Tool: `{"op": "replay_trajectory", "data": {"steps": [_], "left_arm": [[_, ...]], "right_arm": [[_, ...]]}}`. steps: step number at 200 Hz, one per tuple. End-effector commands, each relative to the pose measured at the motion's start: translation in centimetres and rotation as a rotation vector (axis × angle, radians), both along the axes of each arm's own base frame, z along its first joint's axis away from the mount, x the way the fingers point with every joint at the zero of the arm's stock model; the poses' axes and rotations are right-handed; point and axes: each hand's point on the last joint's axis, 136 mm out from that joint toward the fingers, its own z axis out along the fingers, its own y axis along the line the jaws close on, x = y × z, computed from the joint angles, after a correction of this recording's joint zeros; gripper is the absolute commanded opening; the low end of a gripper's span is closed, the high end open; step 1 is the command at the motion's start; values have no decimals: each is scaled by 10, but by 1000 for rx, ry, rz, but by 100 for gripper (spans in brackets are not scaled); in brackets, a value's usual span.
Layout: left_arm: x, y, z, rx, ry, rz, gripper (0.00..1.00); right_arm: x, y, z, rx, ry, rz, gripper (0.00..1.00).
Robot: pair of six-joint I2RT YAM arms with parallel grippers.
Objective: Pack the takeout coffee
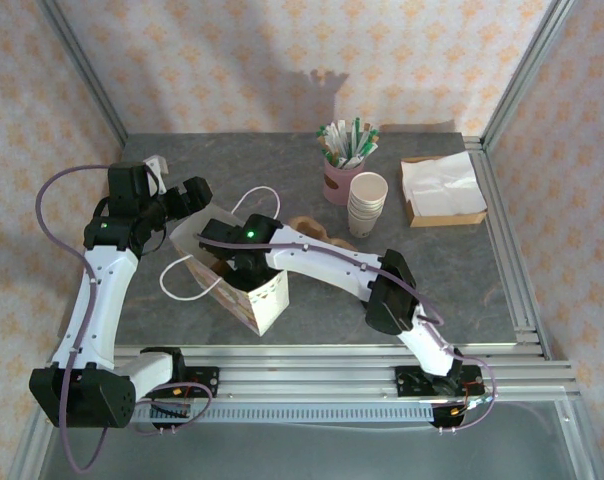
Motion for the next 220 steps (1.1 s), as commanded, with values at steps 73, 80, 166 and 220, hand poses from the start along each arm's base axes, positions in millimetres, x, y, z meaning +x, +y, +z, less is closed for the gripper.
{"op": "replay_trajectory", "data": {"steps": [73, 80, 166, 220], "left_arm": [[-5, 6, 9, 38, -21, 9, 99], [-5, 6, 9, 39, -21, 9, 99], [-5, 6, 8, 40, -18, 13, 99], [-5, 7, 8, 41, -17, 15, 99]], "right_arm": [[-32, -33, -71, -251, 127, 27, 45], [-29, -32, -67, -242, 114, 26, 46], [2, -7, 6, -77, -72, -39, 64], [9, -3, 28, -38, -113, -46, 72]]}}
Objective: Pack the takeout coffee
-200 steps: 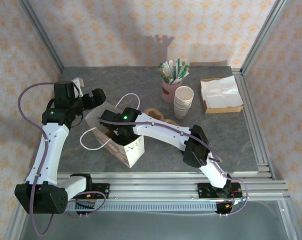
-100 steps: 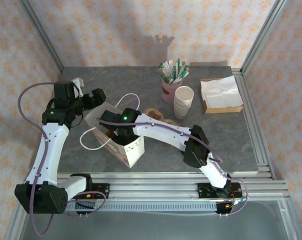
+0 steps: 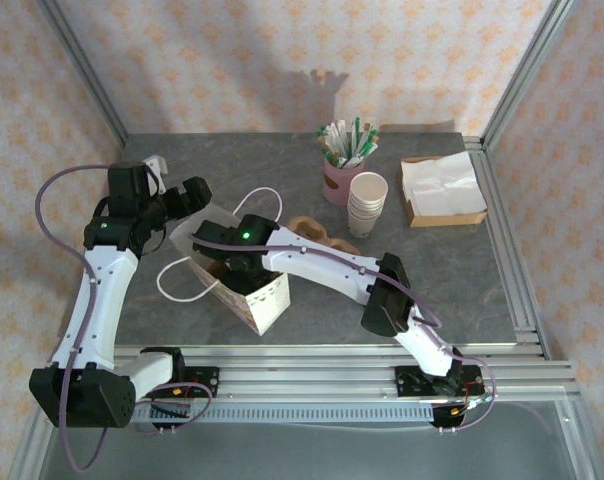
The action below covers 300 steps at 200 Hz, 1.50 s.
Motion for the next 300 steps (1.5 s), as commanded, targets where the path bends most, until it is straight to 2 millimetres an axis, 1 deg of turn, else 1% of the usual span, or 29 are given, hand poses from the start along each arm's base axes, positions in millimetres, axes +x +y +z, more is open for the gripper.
{"op": "replay_trajectory", "data": {"steps": [1, 39, 65, 85, 127, 167, 192, 259, 300], "left_arm": [[-6, 5, 8, 34, -16, 5, 99], [-5, 4, 8, 32, -18, 3, 99], [-5, 4, 7, 30, -13, 2, 99], [-5, 4, 7, 32, -12, 4, 99], [-5, 5, 6, 33, -8, 5, 99], [-5, 5, 6, 34, -7, 6, 99], [-5, 5, 6, 33, -6, 6, 99], [-5, 6, 3, 34, 1, 10, 99], [-4, 6, 3, 34, 4, 11, 99]], "right_arm": [[5, -5, 6, -29, -37, -14, 72], [6, -4, 19, -3, -53, -16, 74], [5, -4, 20, -6, -49, -11, 77], [9, -6, 22, -17, -72, -18, 78], [11, 0, 38, 40, -88, -23, 78], [13, -6, 50, 33, -114, -29, 82], [14, -6, 68, 73, -134, -33, 83], [12, -14, 127, 219, -193, -42, 83], [13, -21, 151, 271, -239, -51, 83]]}}
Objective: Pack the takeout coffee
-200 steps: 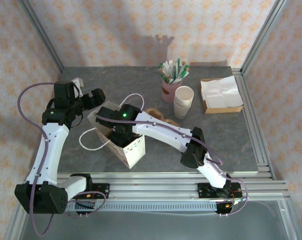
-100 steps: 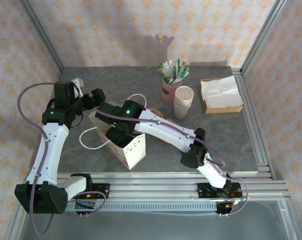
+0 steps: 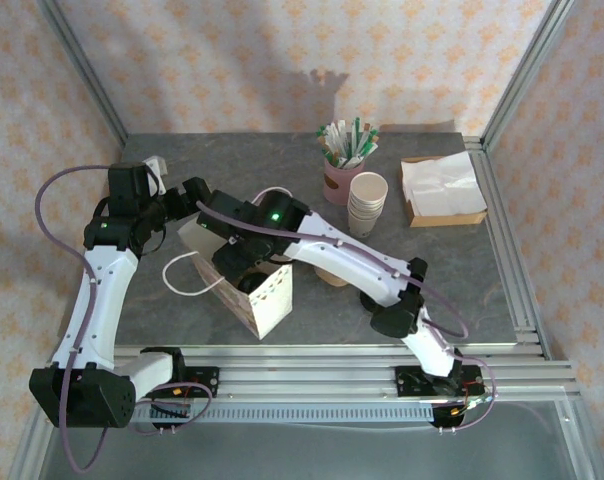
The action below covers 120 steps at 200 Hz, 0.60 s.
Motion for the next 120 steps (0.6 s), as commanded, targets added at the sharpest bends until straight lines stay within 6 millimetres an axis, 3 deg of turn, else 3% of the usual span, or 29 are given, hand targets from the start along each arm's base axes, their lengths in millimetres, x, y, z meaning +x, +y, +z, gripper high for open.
{"op": "replay_trajectory", "data": {"steps": [1, 120], "left_arm": [[-3, 5, 4, 29, -3, 4, 99], [-3, 5, 2, 29, 3, 6, 99]], "right_arm": [[1, -14, 45, 84, -78, -25, 82], [-5, -28, 99, 230, -138, -19, 78]]}}
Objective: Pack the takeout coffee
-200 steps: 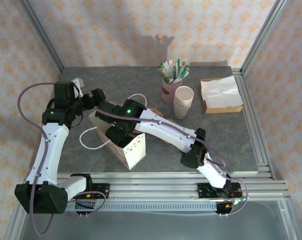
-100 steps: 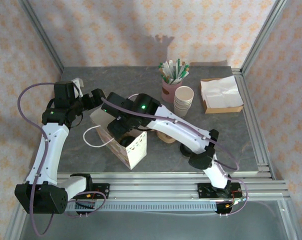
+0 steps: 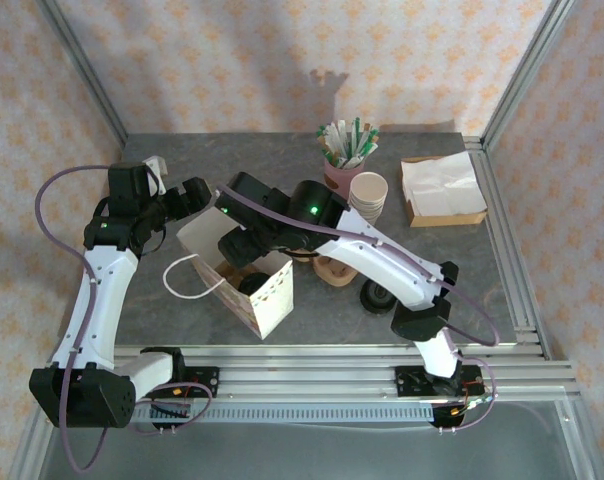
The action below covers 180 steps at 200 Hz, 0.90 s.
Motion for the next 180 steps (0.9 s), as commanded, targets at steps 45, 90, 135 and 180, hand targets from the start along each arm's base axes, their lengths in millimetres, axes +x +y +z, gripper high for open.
{"op": "replay_trajectory", "data": {"steps": [45, 90, 135, 180], "left_arm": [[-3, 5, 2, 30, 3, 5, 99], [-3, 5, 2, 32, 2, 6, 99], [-3, 5, 2, 31, -1, 5, 99], [-3, 5, 2, 30, -4, 4, 98]], "right_arm": [[6, -33, 63, 121, -154, -61, 78], [17, -60, 93, 206, -296, -140, 77], [43, -101, 106, 260, -376, -263, 76], [80, -153, 91, 238, -386, -411, 77]]}}
